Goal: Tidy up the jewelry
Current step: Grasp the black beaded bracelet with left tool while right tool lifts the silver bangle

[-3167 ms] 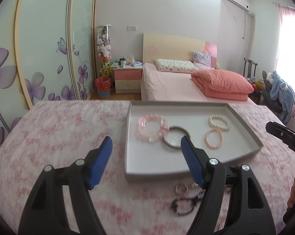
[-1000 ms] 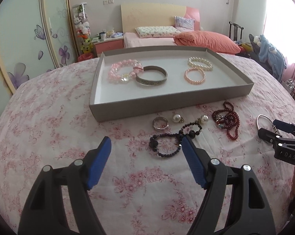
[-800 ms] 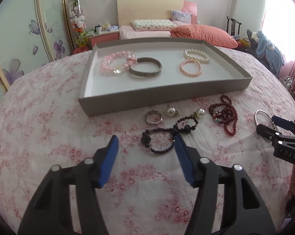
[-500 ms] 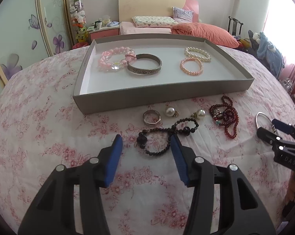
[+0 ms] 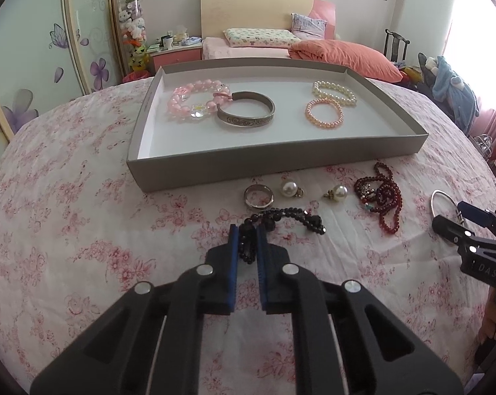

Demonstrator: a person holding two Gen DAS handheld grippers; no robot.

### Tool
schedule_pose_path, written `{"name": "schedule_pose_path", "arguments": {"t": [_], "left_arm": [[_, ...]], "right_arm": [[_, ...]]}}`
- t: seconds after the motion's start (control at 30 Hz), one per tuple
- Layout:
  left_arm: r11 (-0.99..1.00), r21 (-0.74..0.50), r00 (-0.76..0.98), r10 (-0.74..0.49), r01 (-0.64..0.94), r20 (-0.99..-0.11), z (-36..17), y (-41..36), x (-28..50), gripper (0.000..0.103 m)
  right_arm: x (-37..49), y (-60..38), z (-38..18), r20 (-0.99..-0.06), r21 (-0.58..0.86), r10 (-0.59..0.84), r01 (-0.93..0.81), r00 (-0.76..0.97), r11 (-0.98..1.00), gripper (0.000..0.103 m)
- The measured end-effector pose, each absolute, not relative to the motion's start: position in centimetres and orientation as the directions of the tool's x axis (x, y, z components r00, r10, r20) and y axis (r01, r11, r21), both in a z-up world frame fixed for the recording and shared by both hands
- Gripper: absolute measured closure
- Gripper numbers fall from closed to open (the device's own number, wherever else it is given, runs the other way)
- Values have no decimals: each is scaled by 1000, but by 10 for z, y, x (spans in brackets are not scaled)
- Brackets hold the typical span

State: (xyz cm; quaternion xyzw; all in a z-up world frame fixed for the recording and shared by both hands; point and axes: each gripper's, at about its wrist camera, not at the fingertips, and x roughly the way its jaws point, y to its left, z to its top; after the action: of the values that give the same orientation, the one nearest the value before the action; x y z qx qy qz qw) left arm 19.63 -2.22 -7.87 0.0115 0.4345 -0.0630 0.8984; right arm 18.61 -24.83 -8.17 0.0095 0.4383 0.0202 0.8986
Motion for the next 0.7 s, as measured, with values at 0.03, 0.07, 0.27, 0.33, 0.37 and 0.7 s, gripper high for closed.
{"name": "schedule_pose_path", "arguments": {"t": [0.03, 0.07, 0.27, 0.33, 0.37, 0.7], "left_arm": [[992, -34, 615, -103, 122, -782, -79, -21, 194, 92], [992, -34, 615, -102, 120, -782, -79, -19, 192, 92], [996, -33, 618, -77, 82, -783, -79, 1, 181, 92], [998, -27, 620, -61, 63, -783, -79, 8, 178, 92], [998, -24, 621, -53, 54, -782, -79, 12, 176, 92], [999, -47, 632, -21, -25, -775, -77, 37, 169, 92]], "right_arm": [[186, -248, -82, -787, 35, 44, -28, 615, 999, 28], [186, -248, -82, -787, 34, 44, -28, 615, 999, 28], [186, -248, -82, -787, 35, 45, -28, 615, 999, 28], [186, -249, -82, -787, 35, 44, -28, 615, 999, 28], [186, -249, -82, -787, 35, 45, -28, 615, 999, 28], [186, -249, -82, -787, 34, 44, -27, 616, 999, 29]]}}
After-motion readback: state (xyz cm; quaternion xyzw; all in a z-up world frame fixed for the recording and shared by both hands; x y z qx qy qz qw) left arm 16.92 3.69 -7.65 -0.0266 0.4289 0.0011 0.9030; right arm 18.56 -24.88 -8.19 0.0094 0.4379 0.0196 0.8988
